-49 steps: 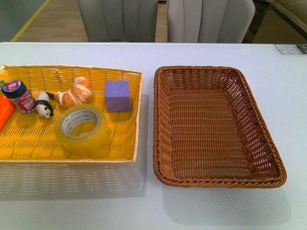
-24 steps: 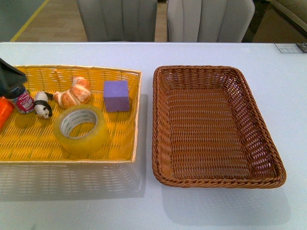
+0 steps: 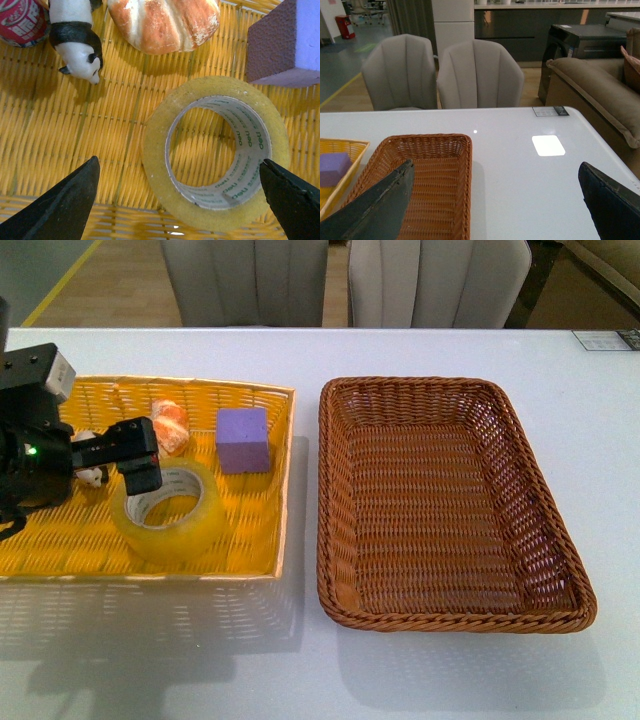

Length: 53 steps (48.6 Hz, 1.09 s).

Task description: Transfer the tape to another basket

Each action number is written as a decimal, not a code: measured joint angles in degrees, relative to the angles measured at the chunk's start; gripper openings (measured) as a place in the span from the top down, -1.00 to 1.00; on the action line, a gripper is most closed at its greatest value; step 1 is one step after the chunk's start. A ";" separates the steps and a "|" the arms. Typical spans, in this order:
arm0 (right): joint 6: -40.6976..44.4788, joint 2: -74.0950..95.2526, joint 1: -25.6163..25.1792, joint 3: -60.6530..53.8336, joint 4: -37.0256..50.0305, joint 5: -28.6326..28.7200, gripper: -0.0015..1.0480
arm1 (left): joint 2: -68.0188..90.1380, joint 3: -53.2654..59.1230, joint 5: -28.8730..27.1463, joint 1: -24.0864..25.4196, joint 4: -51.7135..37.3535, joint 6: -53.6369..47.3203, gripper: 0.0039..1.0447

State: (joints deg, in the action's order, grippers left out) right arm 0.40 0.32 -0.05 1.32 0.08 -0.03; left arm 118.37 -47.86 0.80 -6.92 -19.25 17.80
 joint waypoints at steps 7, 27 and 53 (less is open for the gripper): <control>0.00 0.00 -0.02 0.00 0.00 0.00 -0.83 | 3.96 -3.91 -0.24 -0.17 1.57 -0.13 -0.83; 0.00 0.00 -0.02 0.00 0.00 0.02 -0.83 | 12.24 -12.50 -1.92 0.87 4.35 -1.66 -0.83; 0.00 0.00 -0.02 0.00 0.00 0.02 -0.83 | 15.82 -14.86 -1.55 1.11 6.73 -3.15 0.59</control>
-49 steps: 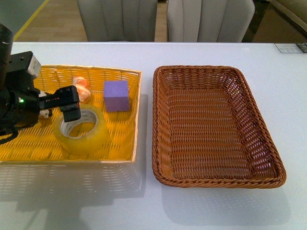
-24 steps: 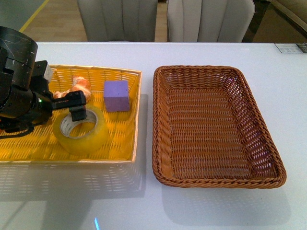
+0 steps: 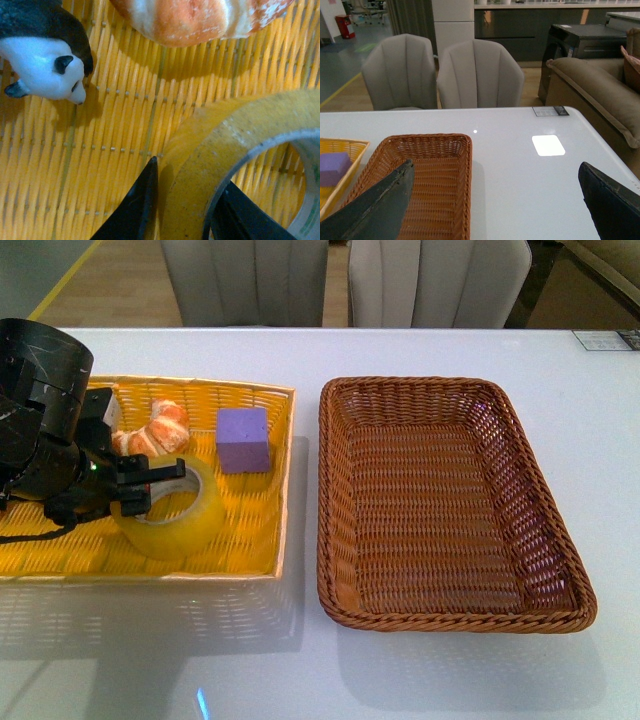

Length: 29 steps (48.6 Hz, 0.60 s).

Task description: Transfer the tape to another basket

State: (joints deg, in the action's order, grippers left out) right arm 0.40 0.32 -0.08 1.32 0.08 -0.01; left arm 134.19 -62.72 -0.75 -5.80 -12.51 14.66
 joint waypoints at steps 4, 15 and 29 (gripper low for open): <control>0.00 0.00 0.00 0.00 0.00 -0.02 -0.83 | -0.57 0.50 0.11 0.55 -0.11 0.33 0.67; 0.00 0.00 0.00 0.00 0.00 0.00 -0.83 | -11.45 7.82 2.71 1.90 -2.51 1.14 0.68; 0.00 0.00 0.02 0.00 0.00 0.00 -0.83 | -18.97 4.35 3.61 -3.61 2.32 2.29 0.69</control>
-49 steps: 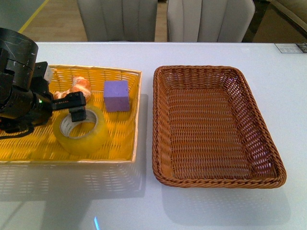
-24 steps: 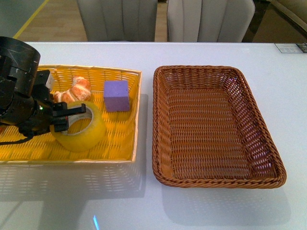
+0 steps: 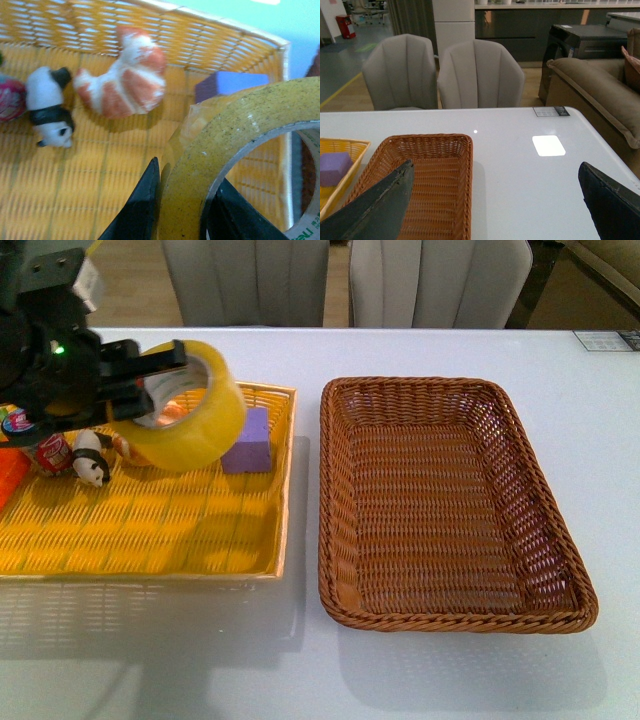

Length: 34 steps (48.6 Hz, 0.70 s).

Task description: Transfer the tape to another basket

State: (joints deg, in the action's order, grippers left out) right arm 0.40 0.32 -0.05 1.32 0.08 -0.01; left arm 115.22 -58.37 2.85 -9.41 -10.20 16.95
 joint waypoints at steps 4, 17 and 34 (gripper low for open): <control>0.00 0.00 0.00 0.00 0.00 0.00 -0.83 | 0.39 -3.04 0.04 -3.26 2.38 0.61 0.69; 0.00 0.00 0.00 0.00 0.00 0.00 -0.83 | 5.53 -13.75 1.20 -13.62 8.02 2.93 0.69; 0.00 0.00 0.00 0.00 0.00 0.00 -0.83 | 10.49 -18.27 2.34 -21.09 10.23 5.07 0.69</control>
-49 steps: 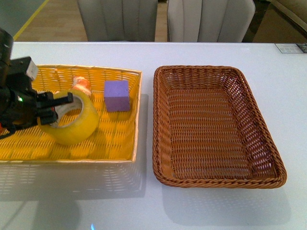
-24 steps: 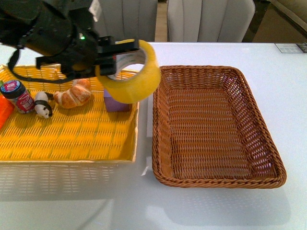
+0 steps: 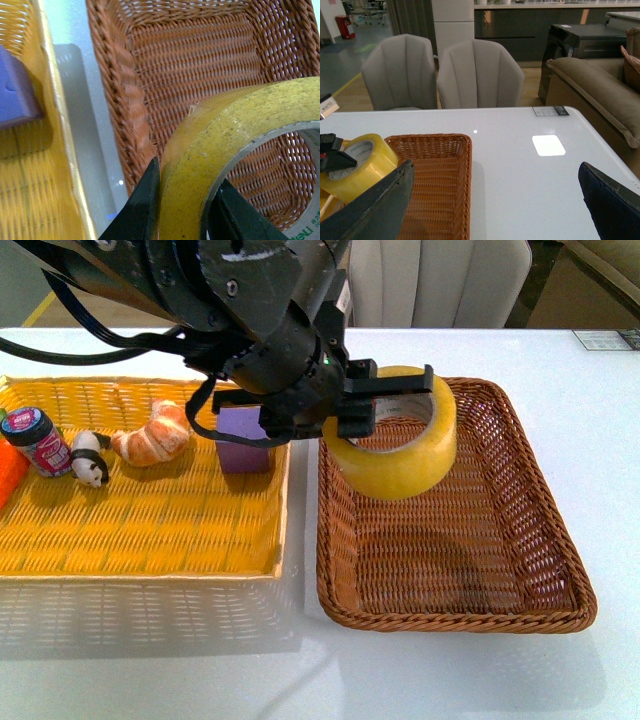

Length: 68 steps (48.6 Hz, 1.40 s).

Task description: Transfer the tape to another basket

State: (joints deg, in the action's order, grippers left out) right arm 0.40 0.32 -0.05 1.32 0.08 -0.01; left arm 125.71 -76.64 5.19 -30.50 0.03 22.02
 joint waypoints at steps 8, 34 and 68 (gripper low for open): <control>0.00 0.00 0.00 0.00 0.00 -0.02 -0.83 | 0.83 -0.46 0.00 -1.81 0.07 0.17 0.69; 0.00 0.00 -0.02 0.00 0.00 0.00 -0.83 | 0.74 1.20 -0.31 -2.25 -3.61 1.97 -0.87; 0.00 -0.02 0.00 0.00 0.00 0.15 -0.83 | -38.82 54.99 -3.26 27.45 -53.22 -6.29 -0.47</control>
State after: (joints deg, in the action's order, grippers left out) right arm 0.40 0.30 -0.05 1.32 0.08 0.14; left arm 86.89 -21.65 1.93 -3.05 -53.19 15.73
